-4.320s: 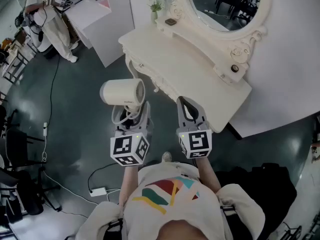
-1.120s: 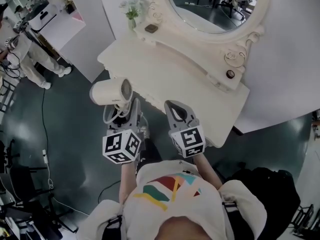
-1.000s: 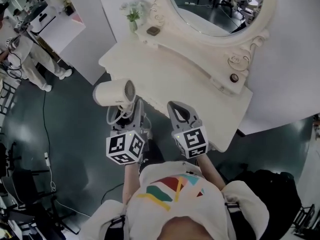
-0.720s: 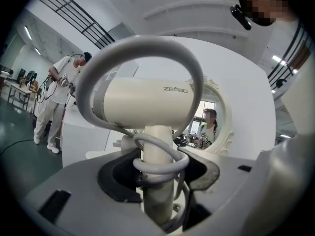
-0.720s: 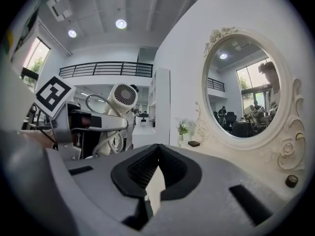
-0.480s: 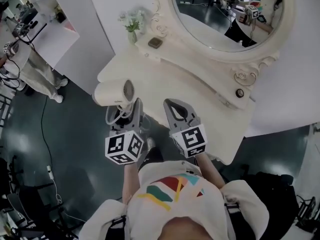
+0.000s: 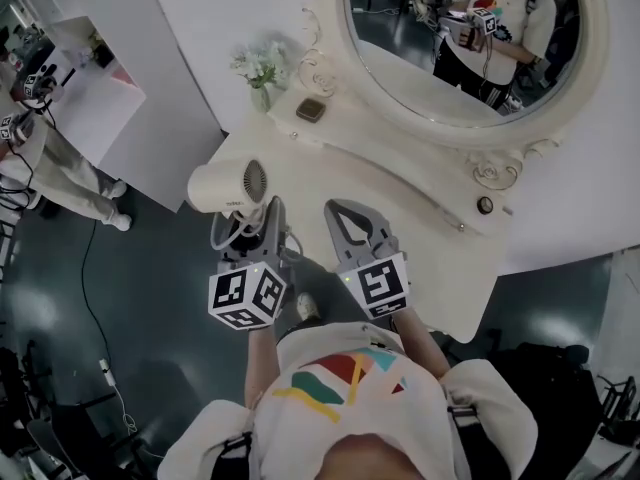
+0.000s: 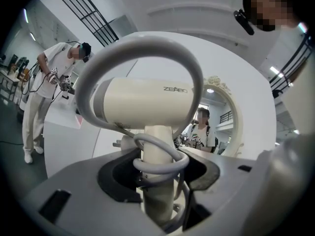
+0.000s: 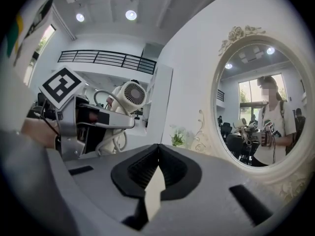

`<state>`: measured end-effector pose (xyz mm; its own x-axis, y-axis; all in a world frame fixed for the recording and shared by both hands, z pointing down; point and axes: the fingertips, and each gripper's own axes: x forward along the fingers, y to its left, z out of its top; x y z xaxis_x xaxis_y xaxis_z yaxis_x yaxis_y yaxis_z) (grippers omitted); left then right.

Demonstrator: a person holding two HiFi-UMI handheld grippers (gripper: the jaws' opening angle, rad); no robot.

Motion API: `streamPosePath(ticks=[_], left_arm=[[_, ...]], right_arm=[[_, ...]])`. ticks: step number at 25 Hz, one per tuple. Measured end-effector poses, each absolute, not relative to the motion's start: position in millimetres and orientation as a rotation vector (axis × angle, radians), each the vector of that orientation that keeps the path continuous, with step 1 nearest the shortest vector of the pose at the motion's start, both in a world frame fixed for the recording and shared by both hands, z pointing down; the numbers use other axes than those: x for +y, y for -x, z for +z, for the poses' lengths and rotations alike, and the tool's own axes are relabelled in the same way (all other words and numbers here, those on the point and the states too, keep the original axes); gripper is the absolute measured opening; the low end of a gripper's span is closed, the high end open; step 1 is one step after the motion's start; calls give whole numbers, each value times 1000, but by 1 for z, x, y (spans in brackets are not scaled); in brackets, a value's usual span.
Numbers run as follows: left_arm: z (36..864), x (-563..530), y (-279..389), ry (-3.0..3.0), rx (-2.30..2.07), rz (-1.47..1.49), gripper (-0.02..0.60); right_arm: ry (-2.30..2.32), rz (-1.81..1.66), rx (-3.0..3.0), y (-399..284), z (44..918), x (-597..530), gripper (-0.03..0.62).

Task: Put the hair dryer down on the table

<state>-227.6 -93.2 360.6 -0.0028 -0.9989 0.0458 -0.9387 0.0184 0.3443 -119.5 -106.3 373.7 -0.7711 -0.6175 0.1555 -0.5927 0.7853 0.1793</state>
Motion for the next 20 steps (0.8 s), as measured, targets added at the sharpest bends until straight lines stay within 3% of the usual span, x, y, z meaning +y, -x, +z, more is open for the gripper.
streamPosePath(ticks=[10,20], left_arm=[[371,-120,269,-2070,-1980,-216,224],[369,-139,281,-2074,-1971,-224,224]], right_arm=[[-979,-109,-2778,180,385,-132,0],[-1055,-117,-2764,182,380,-152,0]])
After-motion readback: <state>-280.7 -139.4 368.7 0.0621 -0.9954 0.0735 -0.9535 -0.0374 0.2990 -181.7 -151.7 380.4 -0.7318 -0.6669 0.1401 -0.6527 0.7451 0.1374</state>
